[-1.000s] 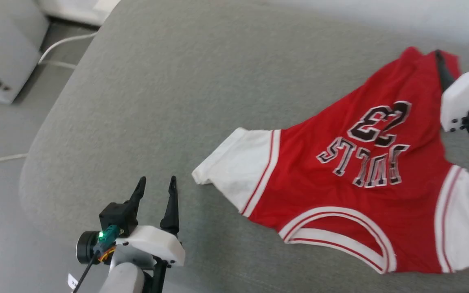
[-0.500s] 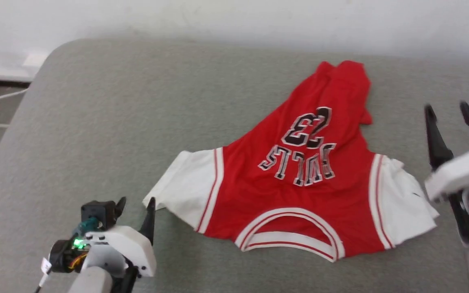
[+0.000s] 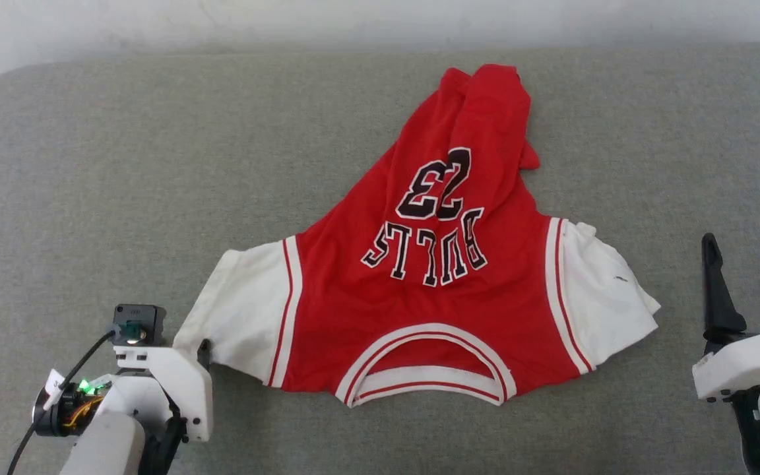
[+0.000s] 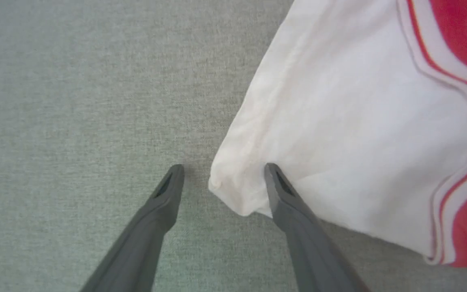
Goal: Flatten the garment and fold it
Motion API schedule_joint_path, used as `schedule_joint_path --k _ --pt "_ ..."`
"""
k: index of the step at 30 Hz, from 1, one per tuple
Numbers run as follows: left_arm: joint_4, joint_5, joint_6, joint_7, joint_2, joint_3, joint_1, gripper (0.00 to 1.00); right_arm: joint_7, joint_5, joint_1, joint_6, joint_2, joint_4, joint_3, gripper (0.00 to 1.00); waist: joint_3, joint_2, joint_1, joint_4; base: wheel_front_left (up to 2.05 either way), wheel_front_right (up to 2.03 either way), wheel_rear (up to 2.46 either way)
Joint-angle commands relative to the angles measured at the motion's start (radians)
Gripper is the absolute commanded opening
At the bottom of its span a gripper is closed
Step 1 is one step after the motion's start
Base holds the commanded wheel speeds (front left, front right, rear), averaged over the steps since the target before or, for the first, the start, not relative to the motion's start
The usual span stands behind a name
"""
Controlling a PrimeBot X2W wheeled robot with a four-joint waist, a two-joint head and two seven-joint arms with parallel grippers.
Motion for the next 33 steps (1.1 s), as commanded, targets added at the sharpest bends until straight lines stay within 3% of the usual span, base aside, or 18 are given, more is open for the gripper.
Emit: schedule_joint_path --k 1,7,8,9,14,23,33 --pt "0.01 0.006 0.009 0.046 0.01 -0.01 0.004 1.0 0.004 0.005 0.009 -0.001 0.005 -0.007 -0.002 1.0 0.025 0.0 -0.0001 -0.026 0.0 0.0 0.0" --pt "-0.01 -0.028 -0.021 0.239 0.021 -0.045 0.037 1.0 -0.001 -0.005 0.0 -0.001 0.011 -0.002 -0.03 1.0 0.034 0.0 -0.0001 -0.032 0.0 0.0 0.0" --pt "-0.018 -0.037 -0.026 0.259 0.02 -0.048 0.042 0.69 -0.002 -0.007 -0.003 -0.001 0.012 0.002 -0.033 1.0 0.036 0.0 -0.0001 -0.032 0.0 0.0 0.0" --pt "-0.026 -0.047 -0.032 0.276 0.017 -0.05 0.046 0.0 -0.002 -0.012 -0.005 -0.001 0.012 0.005 -0.034 1.0 0.038 0.0 -0.0001 -0.031 0.0 0.0 0.0" --pt "-0.086 -0.064 -0.013 0.221 0.0 -0.03 0.056 0.0 0.043 -0.03 0.004 -0.001 0.013 0.043 -0.02 1.0 0.027 0.0 -0.0001 -0.018 0.0 0.0 0.0" --pt "-0.255 -0.051 0.079 -0.11 -0.051 0.063 0.058 0.0 0.245 -0.039 0.017 -0.001 -0.031 0.128 -0.004 1.0 -0.001 0.0 -0.0001 0.051 0.0 0.0 0.0" --pt "-0.358 -0.044 0.103 -0.118 -0.068 0.045 0.107 0.0 0.379 -0.077 -0.062 -0.001 -0.086 0.27 -0.014 1.0 0.025 0.0 -0.0001 0.123 0.0 0.0 0.0"
